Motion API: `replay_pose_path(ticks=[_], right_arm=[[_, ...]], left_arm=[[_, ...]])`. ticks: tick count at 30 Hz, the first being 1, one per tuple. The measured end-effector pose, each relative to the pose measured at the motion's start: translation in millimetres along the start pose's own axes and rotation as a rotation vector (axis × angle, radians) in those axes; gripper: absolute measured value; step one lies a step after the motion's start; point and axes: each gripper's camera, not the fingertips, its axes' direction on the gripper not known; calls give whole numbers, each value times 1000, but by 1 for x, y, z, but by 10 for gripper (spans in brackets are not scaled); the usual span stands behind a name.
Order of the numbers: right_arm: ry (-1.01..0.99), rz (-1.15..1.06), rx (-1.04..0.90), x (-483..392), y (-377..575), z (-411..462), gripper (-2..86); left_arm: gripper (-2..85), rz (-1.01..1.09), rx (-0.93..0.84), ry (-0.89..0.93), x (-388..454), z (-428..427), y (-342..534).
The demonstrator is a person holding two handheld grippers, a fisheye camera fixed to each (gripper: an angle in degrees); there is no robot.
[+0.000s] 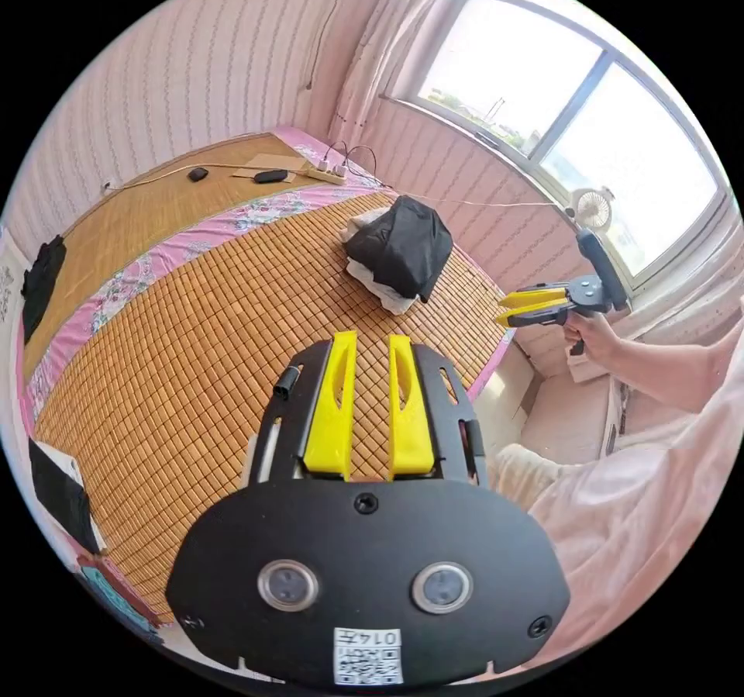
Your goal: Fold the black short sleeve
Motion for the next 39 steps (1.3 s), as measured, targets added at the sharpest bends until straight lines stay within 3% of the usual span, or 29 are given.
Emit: replay_pose_path(ticks=[5,11,15,18,22,26,28,29,31,39], right_arm=[[-149,194,147,76,-16,5,116],[-208,257,168,133,6,25,111],[-251,295,170,167,22,37,109],[-293,360,210,195,31,39,109],[-252,430,309,223,34,23,103],[-336,421,331,240,18,17,119],[-363,411,301,245,9,22,104],[-360,414,255,251,5,28,54],[-298,424,214,259,7,28,22],[-349,272,476,261,66,-106,4]], left_arm=[[110,39,-111,112,-7,97,-107],[134,-64,-215,208,-28,214,-194],[55,-94,-313,353,-30,258,-224],[-3,19,-287,388,-10,248,-230],[-9,138,-218,409,19,206,-220],[-9,248,-149,352,60,168,-203],[-8,302,-165,392,77,165,-197],[-7,320,-175,385,85,164,-192],[-3,312,-169,362,89,158,-183],[71,124,-49,306,72,71,-101]])
